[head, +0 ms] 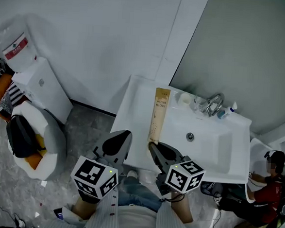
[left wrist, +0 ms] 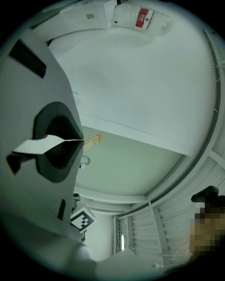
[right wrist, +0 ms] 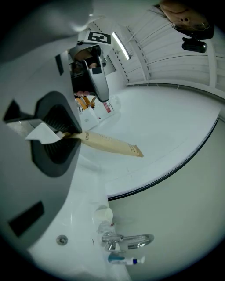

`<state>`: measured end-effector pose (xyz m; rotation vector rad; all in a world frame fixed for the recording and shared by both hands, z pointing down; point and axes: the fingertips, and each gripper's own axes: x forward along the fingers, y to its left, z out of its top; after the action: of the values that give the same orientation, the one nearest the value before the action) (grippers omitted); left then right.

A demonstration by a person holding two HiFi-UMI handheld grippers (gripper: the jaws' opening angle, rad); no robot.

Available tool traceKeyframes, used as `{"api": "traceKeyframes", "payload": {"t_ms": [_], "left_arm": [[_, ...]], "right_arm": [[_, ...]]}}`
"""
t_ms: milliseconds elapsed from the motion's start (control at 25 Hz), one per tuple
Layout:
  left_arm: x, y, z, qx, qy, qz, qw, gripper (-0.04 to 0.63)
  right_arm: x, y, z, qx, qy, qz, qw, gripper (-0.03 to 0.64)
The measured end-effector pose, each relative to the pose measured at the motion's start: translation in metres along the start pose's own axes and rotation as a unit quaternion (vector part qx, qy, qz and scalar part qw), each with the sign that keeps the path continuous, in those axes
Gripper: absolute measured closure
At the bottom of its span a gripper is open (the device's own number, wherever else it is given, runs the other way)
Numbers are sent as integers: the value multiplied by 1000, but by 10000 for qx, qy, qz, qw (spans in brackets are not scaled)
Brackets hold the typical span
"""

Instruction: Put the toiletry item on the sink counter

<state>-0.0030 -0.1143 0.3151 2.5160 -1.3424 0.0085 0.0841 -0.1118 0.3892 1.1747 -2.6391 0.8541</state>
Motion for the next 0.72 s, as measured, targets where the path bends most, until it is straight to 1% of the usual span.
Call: {"api": "traceKeyframes", "payload": {"t_ms": [280, 720], "left_arm": [[48, 8, 5, -35, -28, 58, 10000, 574], [81, 28, 17, -28, 72, -64, 9999, 574]], "right_arm": [[18, -37, 28, -80, 40, 102, 9999, 568], [40, -55, 49, 0, 2, -4, 10000, 568]]}}
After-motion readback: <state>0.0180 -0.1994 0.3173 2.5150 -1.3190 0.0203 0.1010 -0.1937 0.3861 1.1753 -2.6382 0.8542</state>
